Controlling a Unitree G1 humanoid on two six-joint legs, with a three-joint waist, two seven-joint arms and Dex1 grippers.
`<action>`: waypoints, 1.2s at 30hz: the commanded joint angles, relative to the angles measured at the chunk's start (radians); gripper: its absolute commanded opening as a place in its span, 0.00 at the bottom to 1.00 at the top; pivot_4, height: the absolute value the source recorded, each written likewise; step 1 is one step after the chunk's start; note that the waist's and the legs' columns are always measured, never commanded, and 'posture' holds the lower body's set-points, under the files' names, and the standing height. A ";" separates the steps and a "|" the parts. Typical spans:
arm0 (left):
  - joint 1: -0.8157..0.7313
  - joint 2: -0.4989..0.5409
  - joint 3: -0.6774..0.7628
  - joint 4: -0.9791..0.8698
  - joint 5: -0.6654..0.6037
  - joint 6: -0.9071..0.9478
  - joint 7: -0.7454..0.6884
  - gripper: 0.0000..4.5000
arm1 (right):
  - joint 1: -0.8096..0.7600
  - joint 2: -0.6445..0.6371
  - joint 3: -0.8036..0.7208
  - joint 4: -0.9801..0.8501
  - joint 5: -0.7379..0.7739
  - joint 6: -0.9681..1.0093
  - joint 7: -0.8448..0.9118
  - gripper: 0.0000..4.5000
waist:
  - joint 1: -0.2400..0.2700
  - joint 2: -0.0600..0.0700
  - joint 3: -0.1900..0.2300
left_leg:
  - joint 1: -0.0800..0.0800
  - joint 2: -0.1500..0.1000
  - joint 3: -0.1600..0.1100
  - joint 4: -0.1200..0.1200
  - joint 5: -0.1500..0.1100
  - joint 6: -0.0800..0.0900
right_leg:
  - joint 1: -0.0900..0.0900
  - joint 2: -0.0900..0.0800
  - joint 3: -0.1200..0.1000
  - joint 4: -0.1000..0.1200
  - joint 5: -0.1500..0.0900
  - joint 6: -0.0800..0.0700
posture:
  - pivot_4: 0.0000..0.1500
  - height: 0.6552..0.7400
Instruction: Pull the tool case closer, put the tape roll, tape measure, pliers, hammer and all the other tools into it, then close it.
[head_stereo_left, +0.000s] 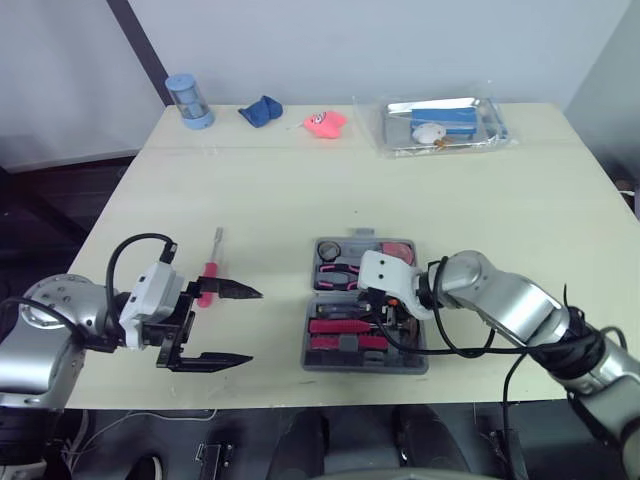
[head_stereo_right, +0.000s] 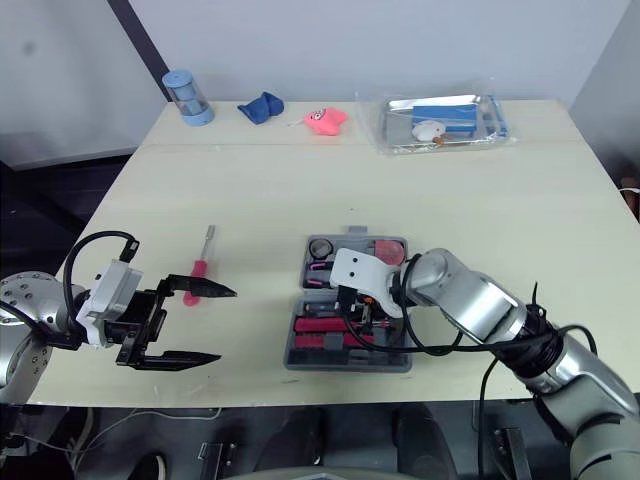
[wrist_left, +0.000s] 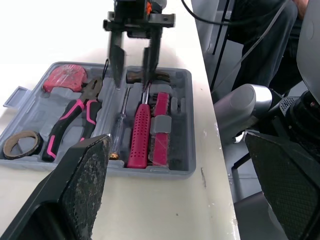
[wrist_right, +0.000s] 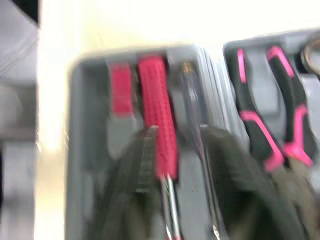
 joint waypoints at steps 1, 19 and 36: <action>-0.008 -0.004 0.015 -0.015 -0.009 -0.002 -0.015 1.00 | 0.038 0.011 -0.019 0.036 -0.036 -0.141 0.032 0.01 | 0.000 0.000 0.000 | 0.000 0.000 0.000 0.000 0.000 0.000 | 0.000 0.000 0.000 0.000 0.000 0.000 | 1.00 1.00; 0.003 -0.011 0.028 -0.016 -0.008 0.001 -0.005 1.00 | 0.144 0.052 0.063 0.307 -0.250 -0.323 0.114 0.01 | 0.000 -0.003 -0.002 | 0.002 0.000 0.000 0.000 0.000 0.000 | 0.001 0.000 0.000 0.000 0.000 0.000 | 1.00 1.00; 0.153 -0.176 0.172 -0.019 -0.056 0.115 0.258 1.00 | 0.463 0.081 -0.514 0.063 0.015 -0.529 0.019 0.01 | 0.005 -0.003 -0.002 | 0.004 0.000 -0.001 0.001 0.000 0.000 | 0.004 0.000 0.000 0.000 0.000 0.000 | 1.00 1.00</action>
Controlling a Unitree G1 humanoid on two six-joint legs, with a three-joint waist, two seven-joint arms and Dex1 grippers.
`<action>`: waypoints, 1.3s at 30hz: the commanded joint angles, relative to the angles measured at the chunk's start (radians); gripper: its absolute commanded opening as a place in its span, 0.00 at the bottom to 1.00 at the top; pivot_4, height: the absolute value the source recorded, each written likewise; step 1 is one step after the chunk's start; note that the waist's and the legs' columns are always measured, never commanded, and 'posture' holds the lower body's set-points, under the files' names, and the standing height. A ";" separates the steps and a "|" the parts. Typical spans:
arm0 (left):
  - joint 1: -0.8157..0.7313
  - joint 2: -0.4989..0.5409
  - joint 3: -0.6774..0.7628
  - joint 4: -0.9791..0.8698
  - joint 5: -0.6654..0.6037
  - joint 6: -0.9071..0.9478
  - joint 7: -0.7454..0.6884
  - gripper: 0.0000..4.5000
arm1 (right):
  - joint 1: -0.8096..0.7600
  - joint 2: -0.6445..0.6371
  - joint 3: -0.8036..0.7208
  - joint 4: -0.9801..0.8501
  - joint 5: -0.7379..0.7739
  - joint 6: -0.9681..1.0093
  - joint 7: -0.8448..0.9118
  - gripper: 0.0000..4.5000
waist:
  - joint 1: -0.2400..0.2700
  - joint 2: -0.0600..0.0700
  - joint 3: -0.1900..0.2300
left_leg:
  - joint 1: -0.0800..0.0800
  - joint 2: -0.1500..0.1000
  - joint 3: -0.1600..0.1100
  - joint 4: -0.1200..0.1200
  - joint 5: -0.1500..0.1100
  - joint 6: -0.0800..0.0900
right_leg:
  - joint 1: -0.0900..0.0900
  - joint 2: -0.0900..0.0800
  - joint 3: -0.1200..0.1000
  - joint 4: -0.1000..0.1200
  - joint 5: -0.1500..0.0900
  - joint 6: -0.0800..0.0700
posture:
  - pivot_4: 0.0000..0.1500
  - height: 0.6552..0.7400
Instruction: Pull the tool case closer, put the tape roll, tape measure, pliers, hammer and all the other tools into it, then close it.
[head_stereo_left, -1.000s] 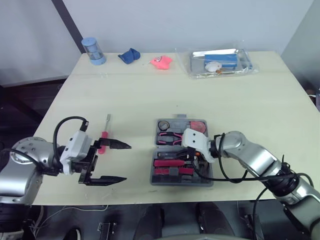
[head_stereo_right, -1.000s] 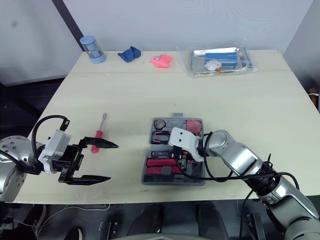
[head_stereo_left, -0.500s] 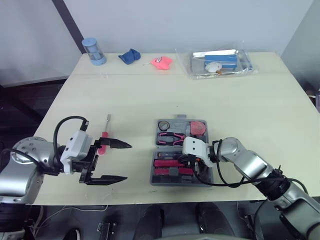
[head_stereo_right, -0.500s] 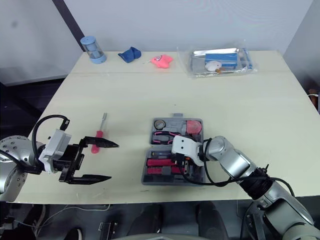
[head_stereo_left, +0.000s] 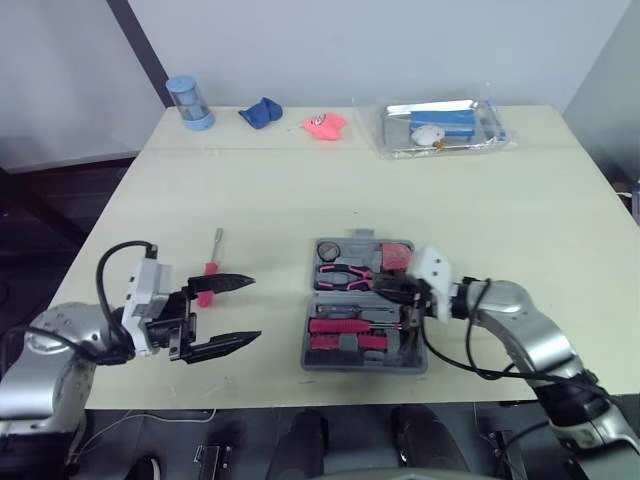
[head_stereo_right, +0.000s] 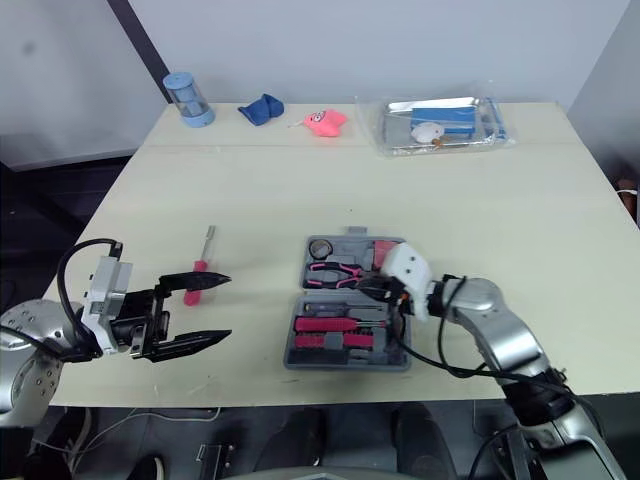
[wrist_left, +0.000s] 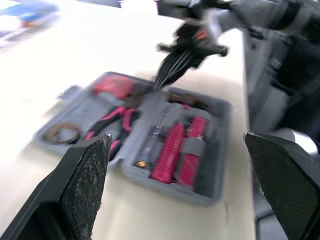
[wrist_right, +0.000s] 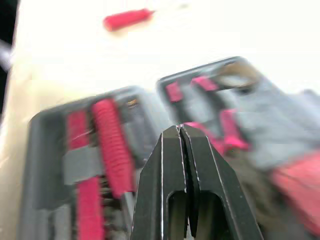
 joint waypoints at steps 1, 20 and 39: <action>0.036 -0.022 0.056 -0.001 0.005 0.001 0.055 1.00 | 0.084 -0.018 -0.122 -0.055 0.049 -0.089 -0.011 0.01 | 0.001 0.000 0.000 | 0.000 0.000 0.000 0.000 0.000 0.000 | 0.000 0.000 0.000 0.000 0.000 0.000 | 1.00 1.00; 0.265 -0.263 0.252 0.201 0.101 -0.124 0.362 1.00 | 0.625 -0.038 -0.663 0.148 0.236 -0.370 0.061 0.99 | 0.013 -0.001 -0.001 | 0.017 0.000 0.003 -0.002 0.000 0.000 | 0.017 0.000 0.003 -0.003 0.000 0.000 | 1.00 1.00; 0.095 -0.313 0.241 0.157 0.088 0.026 0.682 1.00 | 0.575 -0.147 -0.594 -0.019 0.342 -0.237 0.146 0.99 | 0.024 -0.003 -0.004 | 0.018 0.000 0.003 -0.002 0.000 0.000 | 0.018 0.000 0.003 -0.003 0.000 0.000 | 1.00 1.00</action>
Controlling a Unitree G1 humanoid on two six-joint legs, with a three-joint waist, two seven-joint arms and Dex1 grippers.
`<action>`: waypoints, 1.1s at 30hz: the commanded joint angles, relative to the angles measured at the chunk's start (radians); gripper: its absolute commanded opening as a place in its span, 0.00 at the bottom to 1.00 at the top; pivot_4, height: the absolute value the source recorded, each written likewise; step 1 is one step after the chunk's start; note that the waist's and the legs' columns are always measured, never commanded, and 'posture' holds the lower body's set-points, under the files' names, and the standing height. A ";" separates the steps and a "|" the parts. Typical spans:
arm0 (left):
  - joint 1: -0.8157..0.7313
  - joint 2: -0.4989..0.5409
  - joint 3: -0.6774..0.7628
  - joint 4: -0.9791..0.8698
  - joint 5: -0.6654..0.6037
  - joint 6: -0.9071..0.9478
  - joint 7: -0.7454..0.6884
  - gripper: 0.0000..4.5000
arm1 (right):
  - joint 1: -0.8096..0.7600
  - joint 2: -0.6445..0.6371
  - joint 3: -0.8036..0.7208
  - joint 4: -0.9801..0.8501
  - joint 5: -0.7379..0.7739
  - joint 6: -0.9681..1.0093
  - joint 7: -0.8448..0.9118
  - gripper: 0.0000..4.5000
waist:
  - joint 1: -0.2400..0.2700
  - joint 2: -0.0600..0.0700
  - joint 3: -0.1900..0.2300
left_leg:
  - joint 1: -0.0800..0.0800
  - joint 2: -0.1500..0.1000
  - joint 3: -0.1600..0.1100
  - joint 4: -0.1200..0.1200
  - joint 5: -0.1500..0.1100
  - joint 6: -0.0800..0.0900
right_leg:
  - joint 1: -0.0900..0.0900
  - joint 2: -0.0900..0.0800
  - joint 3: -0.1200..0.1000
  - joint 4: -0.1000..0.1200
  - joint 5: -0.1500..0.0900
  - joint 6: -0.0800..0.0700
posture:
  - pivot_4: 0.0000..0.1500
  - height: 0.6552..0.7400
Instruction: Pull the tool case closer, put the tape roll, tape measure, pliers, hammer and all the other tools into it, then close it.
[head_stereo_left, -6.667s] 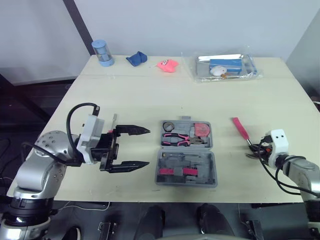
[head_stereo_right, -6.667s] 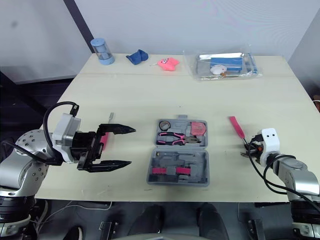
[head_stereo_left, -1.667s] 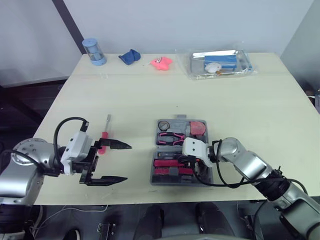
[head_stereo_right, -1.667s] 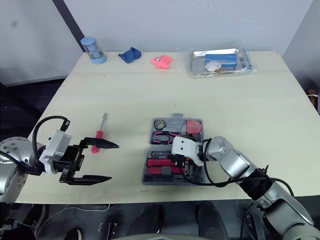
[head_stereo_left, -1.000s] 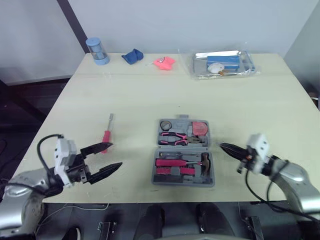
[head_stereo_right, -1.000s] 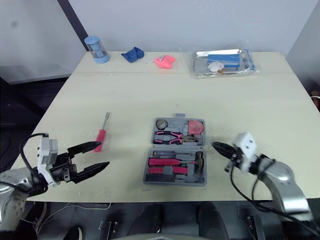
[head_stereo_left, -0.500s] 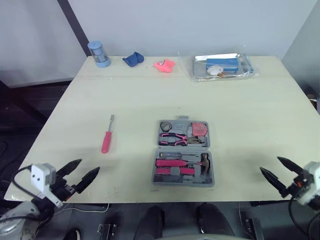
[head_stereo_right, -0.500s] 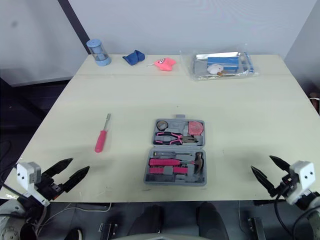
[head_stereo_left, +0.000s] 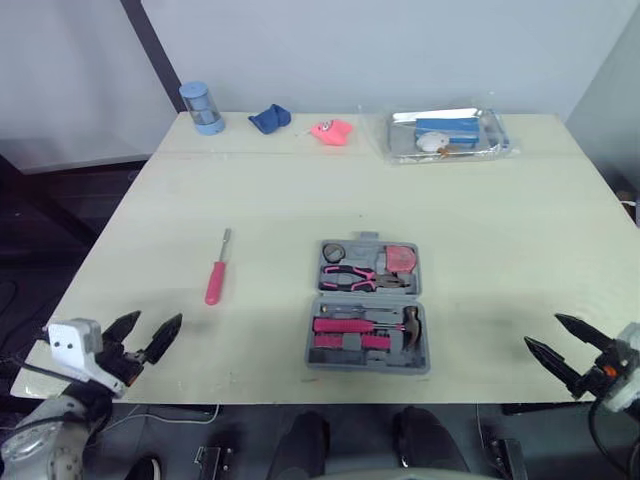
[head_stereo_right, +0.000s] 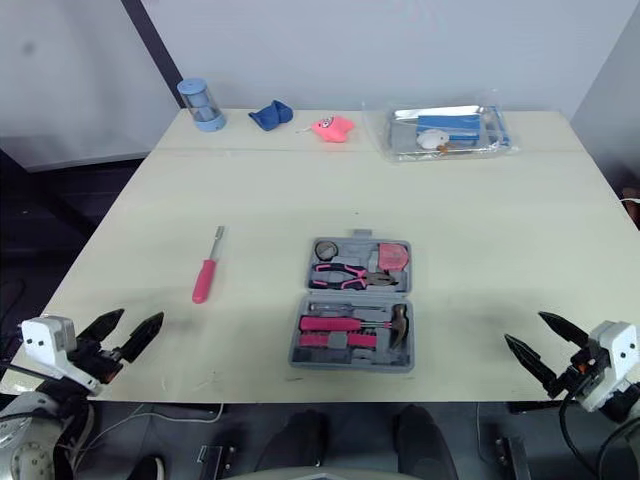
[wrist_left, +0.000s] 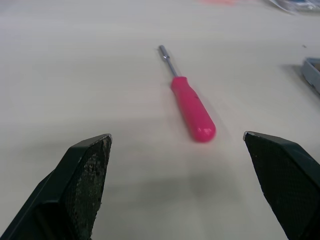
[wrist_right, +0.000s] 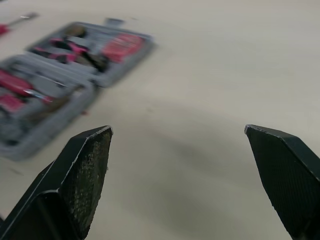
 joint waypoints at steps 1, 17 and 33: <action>-0.051 0.001 -0.010 -0.054 0.004 0.050 0.087 1.00 | -0.045 -0.035 0.027 -0.105 0.046 0.048 0.017 0.99 | 0.001 0.000 0.000 | 0.000 0.000 0.000 0.000 0.000 0.000 | 0.000 0.000 0.000 0.000 0.000 0.000 | 1.00 1.00; -0.370 -0.014 -0.208 0.051 0.165 0.252 0.348 1.00 | -0.350 -0.127 0.230 -0.220 0.035 0.081 0.125 0.99 | 0.003 -0.001 0.000 | -0.001 -0.001 -0.002 0.001 0.000 0.000 | 0.000 0.000 -0.002 0.000 0.000 0.000 | 1.00 1.00; -0.541 -0.033 -0.300 0.222 0.276 0.307 0.405 1.00 | -0.422 -0.126 0.279 -0.237 0.035 0.085 0.143 0.99 | 0.003 -0.002 0.000 | -0.002 -0.001 -0.003 0.002 0.000 0.000 | 0.000 0.000 -0.003 0.000 0.000 0.000 | 1.00 1.00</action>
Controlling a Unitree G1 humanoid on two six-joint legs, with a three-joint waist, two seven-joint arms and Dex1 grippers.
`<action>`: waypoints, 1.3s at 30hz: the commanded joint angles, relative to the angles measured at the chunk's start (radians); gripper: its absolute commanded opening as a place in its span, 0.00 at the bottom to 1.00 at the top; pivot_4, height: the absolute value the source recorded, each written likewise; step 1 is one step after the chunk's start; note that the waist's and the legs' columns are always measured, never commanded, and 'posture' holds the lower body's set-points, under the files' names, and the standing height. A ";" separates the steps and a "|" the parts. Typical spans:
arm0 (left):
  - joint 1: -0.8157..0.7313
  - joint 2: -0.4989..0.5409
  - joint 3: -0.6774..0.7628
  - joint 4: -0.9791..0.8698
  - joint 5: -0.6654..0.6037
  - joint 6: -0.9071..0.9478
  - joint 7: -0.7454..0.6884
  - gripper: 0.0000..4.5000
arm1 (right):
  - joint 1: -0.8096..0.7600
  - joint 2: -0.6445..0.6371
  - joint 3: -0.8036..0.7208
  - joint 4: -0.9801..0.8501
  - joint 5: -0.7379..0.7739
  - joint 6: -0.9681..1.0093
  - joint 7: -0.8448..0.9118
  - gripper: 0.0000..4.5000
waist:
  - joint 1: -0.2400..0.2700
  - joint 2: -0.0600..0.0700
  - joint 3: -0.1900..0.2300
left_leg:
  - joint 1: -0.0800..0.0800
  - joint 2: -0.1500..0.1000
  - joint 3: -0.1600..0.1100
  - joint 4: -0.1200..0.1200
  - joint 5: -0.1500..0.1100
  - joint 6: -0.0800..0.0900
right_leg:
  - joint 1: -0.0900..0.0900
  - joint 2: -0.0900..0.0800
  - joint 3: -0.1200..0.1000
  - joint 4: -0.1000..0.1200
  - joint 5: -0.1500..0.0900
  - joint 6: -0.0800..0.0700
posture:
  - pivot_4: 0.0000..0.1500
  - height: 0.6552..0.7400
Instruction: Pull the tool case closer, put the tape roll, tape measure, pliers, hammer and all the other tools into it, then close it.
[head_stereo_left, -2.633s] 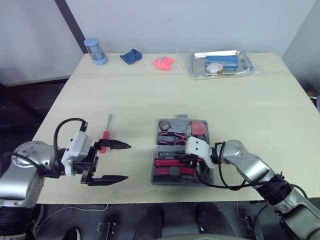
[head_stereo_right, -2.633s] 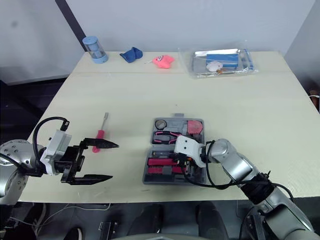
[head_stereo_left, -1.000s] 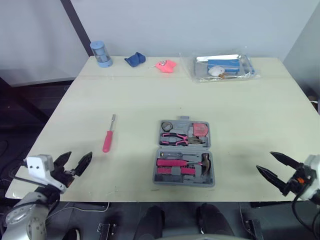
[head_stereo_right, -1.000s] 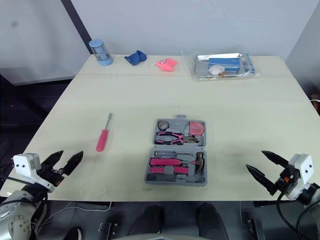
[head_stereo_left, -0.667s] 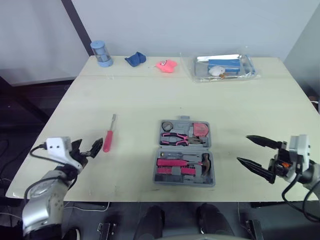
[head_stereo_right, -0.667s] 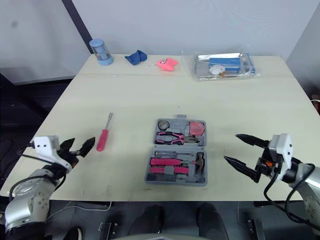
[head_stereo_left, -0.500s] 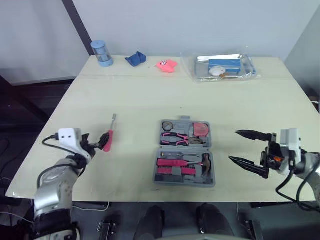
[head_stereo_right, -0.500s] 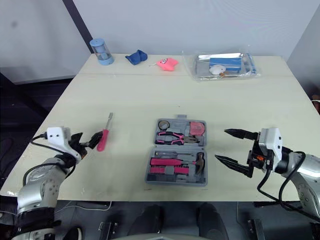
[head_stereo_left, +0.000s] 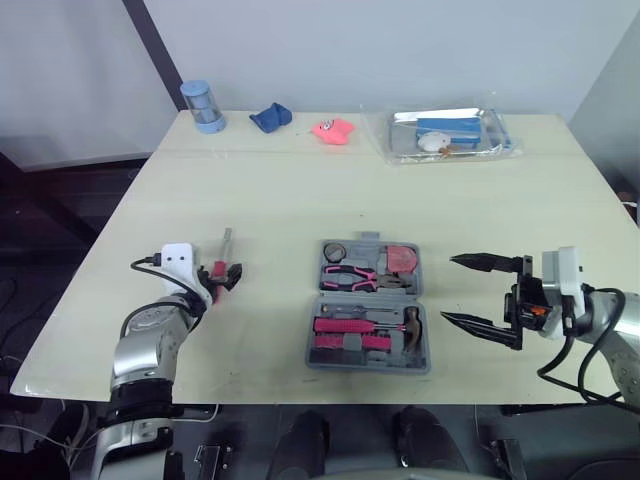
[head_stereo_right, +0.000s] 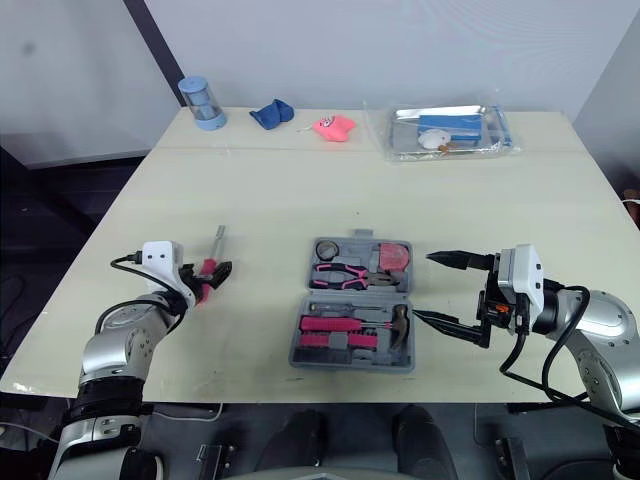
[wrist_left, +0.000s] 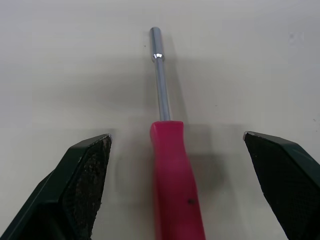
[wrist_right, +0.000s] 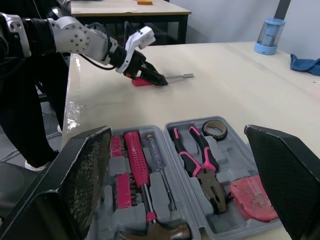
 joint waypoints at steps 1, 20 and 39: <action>-0.022 0.009 0.008 0.003 0.012 0.016 0.009 1.00 | -0.009 -0.003 -0.010 -0.016 0.003 -0.017 0.007 0.99 | 0.001 0.000 0.000 | 0.000 0.000 0.000 0.000 0.000 0.000 | 0.000 0.000 0.000 0.000 0.000 0.000 | 1.00 1.00; -0.074 0.024 0.032 0.097 0.018 0.037 0.013 0.13 | 0.006 -0.002 -0.013 -0.023 -0.019 -0.029 -0.004 1.00 | -0.001 0.000 0.000 | 0.000 0.000 -0.001 0.000 0.000 0.000 | 0.000 0.000 0.000 0.000 0.000 0.000 | 1.00 1.00; 0.109 0.301 0.032 -0.265 -0.063 0.162 -0.319 0.13 | -0.021 -0.040 -0.005 -0.042 0.113 0.044 0.114 1.00 | 0.001 -0.001 0.001 | -0.001 0.000 -0.001 0.000 0.000 0.000 | 0.000 0.000 -0.001 0.000 0.000 0.000 | 1.00 1.00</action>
